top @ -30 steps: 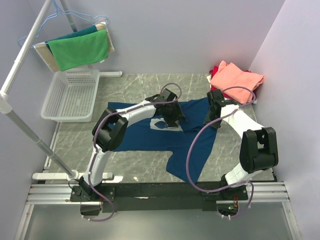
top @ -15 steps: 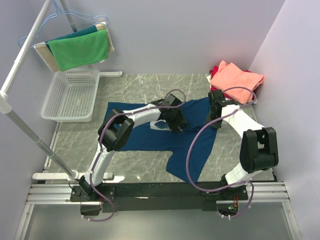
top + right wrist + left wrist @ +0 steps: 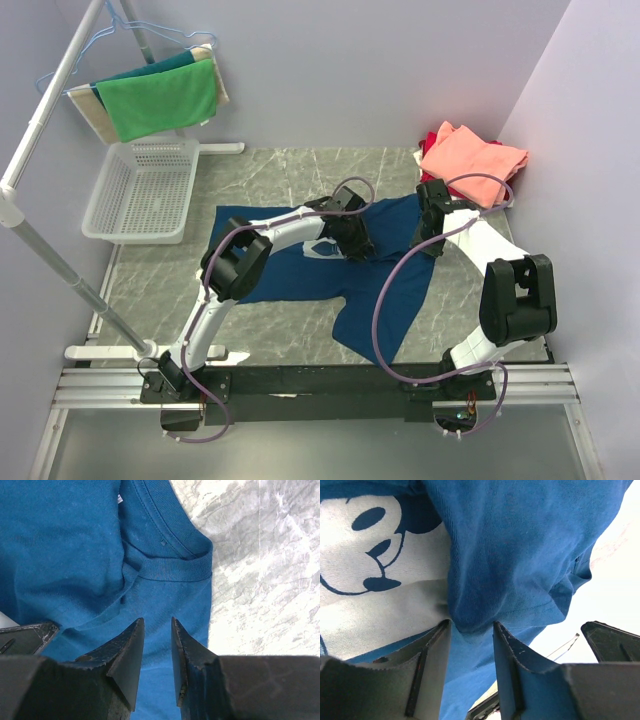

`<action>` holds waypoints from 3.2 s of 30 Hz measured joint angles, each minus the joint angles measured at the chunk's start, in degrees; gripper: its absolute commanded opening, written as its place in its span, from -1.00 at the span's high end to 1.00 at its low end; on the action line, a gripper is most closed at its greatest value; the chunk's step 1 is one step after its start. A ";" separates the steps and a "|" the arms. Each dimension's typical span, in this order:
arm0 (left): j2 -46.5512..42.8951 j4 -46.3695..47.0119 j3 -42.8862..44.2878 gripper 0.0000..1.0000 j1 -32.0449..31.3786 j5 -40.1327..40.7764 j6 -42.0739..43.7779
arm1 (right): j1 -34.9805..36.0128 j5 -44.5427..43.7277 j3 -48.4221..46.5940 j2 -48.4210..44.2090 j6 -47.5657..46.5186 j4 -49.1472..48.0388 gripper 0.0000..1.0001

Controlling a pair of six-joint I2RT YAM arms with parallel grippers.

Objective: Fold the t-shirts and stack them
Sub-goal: Fold the tshirt

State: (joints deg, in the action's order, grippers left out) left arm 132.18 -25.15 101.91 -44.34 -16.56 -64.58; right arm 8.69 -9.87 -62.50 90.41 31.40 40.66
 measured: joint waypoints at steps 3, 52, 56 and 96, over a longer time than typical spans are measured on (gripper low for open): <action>0.00 0.00 0.00 0.05 0.00 0.02 0.39 | 0.00 0.02 0.00 0.04 0.00 0.00 0.30; -0.57 -2.75 2.58 0.98 0.11 0.96 2.62 | 0.00 0.04 -0.07 3.67 0.07 -0.02 0.35; -2.01 -3.65 2.56 0.98 0.17 2.64 2.86 | 0.00 0.55 -0.07 3.67 0.07 -0.13 0.35; -7.78 -8.63 2.95 0.98 2.51 13.14 5.42 | 3.13 17.07 -0.31 12.41 0.31 -12.79 1.00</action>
State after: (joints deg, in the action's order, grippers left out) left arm 124.40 -33.78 104.86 -41.82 -3.42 -59.16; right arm 11.81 7.20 -62.81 102.83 31.70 27.88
